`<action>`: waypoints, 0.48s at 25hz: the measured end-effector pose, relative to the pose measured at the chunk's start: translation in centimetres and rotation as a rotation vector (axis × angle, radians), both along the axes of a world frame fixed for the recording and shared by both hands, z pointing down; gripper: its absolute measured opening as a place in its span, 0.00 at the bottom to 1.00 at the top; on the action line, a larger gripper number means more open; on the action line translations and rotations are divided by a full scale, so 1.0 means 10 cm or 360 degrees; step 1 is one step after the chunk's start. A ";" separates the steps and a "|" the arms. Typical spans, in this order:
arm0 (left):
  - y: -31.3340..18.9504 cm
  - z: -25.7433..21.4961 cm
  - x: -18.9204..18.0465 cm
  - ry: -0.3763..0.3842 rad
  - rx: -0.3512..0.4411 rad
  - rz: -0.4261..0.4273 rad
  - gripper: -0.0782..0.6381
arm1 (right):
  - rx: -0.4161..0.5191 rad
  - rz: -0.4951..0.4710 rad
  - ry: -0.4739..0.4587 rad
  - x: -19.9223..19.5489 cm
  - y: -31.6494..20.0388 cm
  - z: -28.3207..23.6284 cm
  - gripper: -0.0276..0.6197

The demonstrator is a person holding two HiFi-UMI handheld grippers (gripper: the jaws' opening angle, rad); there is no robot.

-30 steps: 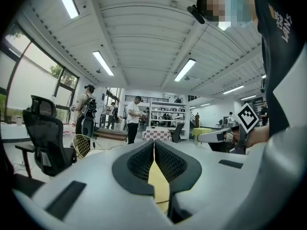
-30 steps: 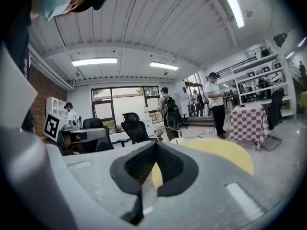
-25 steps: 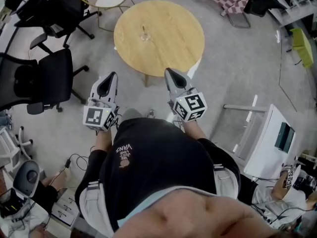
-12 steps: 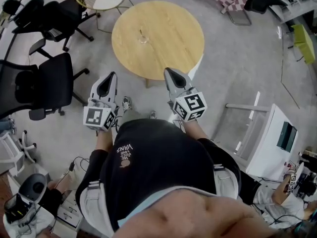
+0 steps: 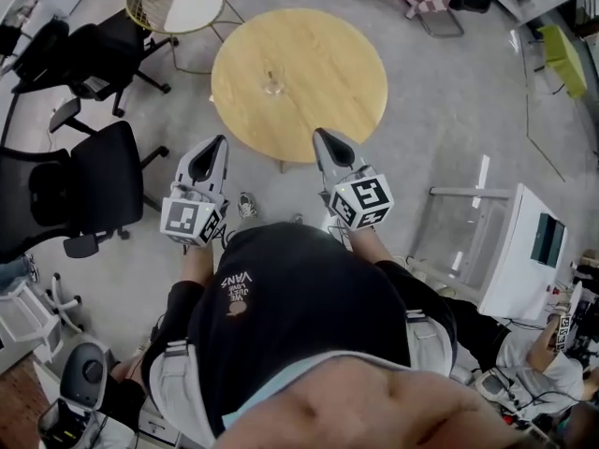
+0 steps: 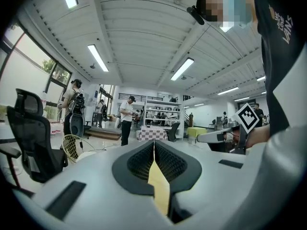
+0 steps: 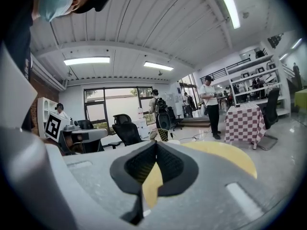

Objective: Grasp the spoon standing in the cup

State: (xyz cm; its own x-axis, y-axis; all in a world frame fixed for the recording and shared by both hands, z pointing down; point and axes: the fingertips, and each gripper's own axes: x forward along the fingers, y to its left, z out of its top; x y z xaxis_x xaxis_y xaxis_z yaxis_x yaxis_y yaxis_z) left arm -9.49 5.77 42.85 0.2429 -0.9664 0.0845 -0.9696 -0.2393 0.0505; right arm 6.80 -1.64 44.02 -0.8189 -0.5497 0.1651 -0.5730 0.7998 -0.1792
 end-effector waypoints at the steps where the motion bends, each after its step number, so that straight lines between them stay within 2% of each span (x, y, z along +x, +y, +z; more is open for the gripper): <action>1: -0.03 0.00 -0.05 -0.0002 0.0000 0.0022 0.12 | -0.0001 0.0014 0.0002 -0.05 -0.02 0.00 0.04; 12: -0.29 -0.01 -0.59 -0.0036 0.0010 0.0276 0.12 | 0.0000 0.0180 -0.0002 -0.62 -0.14 -0.03 0.04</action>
State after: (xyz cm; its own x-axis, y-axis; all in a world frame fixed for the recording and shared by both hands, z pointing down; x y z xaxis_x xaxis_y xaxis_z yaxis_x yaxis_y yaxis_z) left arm -15.38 2.87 42.78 0.4044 -0.9105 0.0857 -0.9145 -0.4036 0.0271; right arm 0.58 -3.08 43.73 -0.7520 -0.6385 0.1640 -0.6592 0.7301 -0.1800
